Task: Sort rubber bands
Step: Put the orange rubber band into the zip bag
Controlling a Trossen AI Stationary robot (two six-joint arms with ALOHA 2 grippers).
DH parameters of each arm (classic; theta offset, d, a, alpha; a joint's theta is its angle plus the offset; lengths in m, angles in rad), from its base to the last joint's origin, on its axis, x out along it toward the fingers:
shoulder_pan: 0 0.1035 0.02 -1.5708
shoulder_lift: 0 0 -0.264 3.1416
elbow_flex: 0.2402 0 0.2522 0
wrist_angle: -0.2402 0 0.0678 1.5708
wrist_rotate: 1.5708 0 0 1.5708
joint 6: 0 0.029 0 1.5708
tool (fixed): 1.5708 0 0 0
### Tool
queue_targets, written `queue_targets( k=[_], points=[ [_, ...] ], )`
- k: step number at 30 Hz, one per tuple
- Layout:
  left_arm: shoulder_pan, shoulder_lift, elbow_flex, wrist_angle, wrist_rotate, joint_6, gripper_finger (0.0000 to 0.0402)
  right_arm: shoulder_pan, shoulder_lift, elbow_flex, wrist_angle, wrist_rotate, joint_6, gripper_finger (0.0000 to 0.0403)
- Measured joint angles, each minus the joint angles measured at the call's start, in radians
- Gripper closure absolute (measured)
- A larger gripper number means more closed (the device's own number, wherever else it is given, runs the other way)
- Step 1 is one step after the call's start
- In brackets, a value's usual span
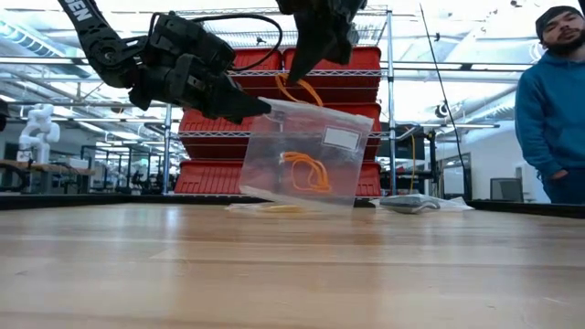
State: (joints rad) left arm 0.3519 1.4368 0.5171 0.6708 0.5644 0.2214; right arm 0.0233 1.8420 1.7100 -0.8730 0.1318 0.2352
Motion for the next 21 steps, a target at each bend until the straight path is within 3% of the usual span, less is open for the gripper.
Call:
queue_targets(
  k=[21],
  points=[
    [0.000,0.000,0.000,0.001,0.000,-0.002,0.0400,0.011,-0.013,0.002,-0.033,0.025,0.032,0.0403]
  ],
)
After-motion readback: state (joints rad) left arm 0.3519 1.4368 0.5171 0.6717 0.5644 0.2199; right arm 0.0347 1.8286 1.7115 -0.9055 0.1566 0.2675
